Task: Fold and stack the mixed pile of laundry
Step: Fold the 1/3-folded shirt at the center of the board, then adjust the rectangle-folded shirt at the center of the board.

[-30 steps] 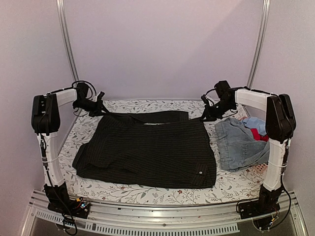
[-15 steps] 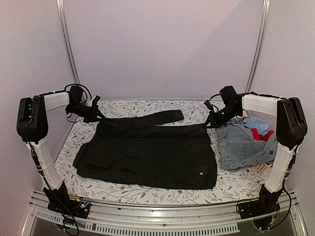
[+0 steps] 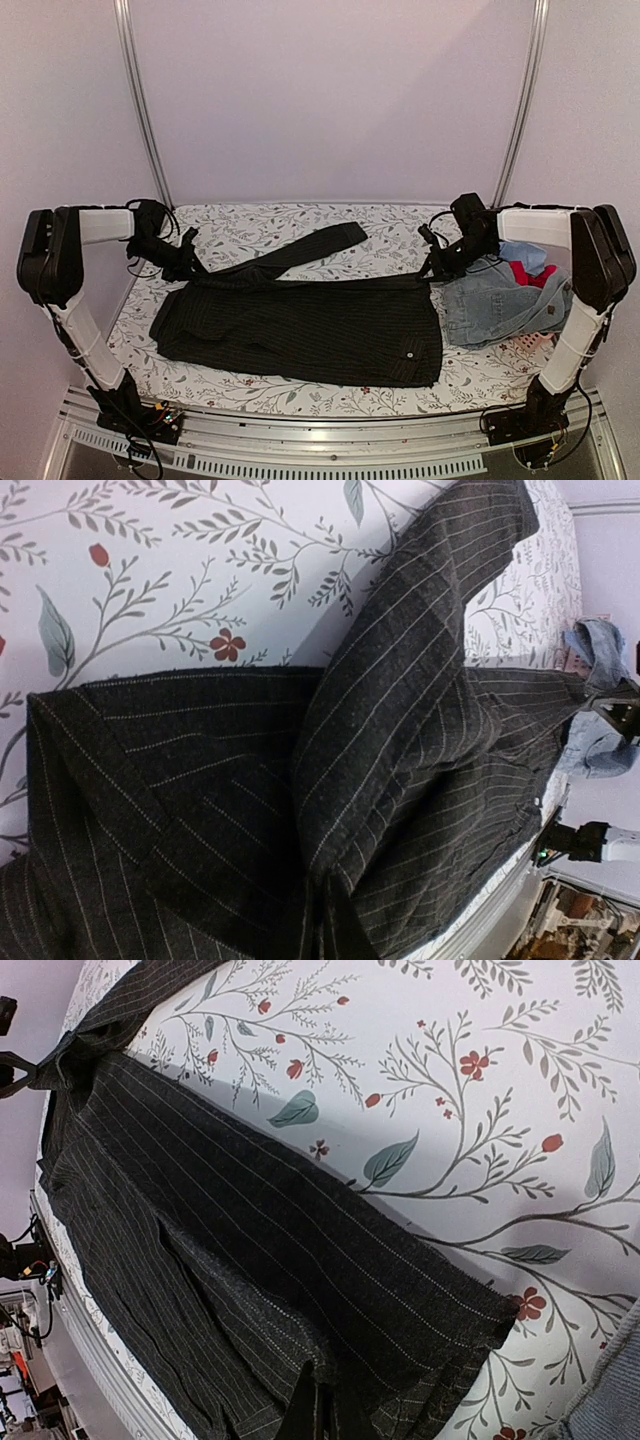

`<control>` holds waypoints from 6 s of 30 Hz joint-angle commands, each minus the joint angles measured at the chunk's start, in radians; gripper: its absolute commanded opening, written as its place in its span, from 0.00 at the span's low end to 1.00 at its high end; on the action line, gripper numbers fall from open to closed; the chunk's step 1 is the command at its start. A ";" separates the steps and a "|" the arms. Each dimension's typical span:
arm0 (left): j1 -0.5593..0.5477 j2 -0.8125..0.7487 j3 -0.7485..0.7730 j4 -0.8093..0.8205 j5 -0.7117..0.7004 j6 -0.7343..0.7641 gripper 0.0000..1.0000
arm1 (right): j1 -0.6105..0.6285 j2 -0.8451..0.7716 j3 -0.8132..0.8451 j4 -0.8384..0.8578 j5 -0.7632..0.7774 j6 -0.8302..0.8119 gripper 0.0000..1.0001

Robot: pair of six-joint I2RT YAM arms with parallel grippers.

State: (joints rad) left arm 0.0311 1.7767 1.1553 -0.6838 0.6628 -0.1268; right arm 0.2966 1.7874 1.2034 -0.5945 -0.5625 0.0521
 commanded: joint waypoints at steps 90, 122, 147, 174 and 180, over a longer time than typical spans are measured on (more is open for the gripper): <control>-0.588 0.838 1.058 0.132 -0.436 0.242 0.60 | 0.167 0.071 0.136 -0.057 0.205 0.112 0.47; -0.527 0.290 0.737 -0.039 0.320 0.216 0.00 | 0.350 -0.480 -0.165 0.436 0.288 -0.245 0.99; -0.388 0.513 0.442 0.071 0.064 0.051 0.00 | 0.641 -0.028 0.030 0.485 0.389 -0.340 0.76; -0.381 0.603 0.502 0.023 0.146 0.098 0.00 | 0.691 0.410 0.308 0.487 0.692 -0.561 0.73; -0.380 0.600 0.508 0.017 0.135 0.105 0.00 | 0.697 0.455 0.340 0.493 0.787 -0.549 0.66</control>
State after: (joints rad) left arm -0.3531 2.3550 1.6665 -0.6479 0.8440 -0.0444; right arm 0.9848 2.1937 1.5024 -0.1322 0.1219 -0.5003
